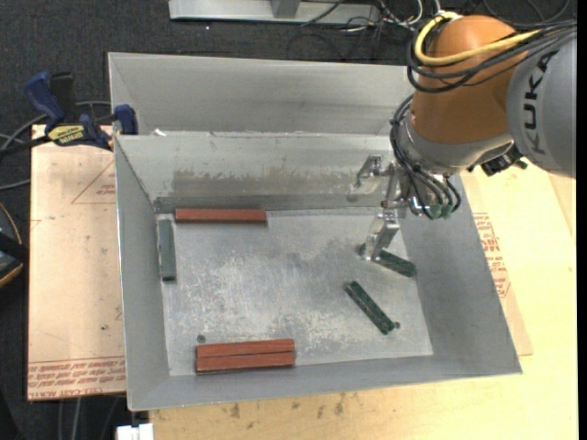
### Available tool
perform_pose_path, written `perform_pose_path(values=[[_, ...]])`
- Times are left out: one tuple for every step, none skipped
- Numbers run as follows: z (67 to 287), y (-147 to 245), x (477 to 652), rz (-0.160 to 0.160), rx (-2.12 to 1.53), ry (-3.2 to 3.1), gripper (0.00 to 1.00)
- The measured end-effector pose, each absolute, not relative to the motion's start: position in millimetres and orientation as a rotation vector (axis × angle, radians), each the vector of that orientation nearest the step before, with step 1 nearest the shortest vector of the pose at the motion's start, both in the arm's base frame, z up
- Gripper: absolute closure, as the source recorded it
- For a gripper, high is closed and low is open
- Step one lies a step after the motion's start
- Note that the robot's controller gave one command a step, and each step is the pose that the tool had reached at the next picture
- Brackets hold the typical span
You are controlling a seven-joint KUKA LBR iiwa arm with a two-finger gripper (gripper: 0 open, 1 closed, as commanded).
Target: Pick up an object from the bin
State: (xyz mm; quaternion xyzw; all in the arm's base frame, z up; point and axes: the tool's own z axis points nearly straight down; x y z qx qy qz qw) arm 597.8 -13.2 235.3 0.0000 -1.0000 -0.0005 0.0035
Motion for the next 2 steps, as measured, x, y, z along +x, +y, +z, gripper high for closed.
perform_pose_path(values=[[240.1,-13.2,599.1,-0.001,0.000,-3.143,0.00],[173.9,-56.2,606.5,-0.001,-0.015,-3.148,0.00]])
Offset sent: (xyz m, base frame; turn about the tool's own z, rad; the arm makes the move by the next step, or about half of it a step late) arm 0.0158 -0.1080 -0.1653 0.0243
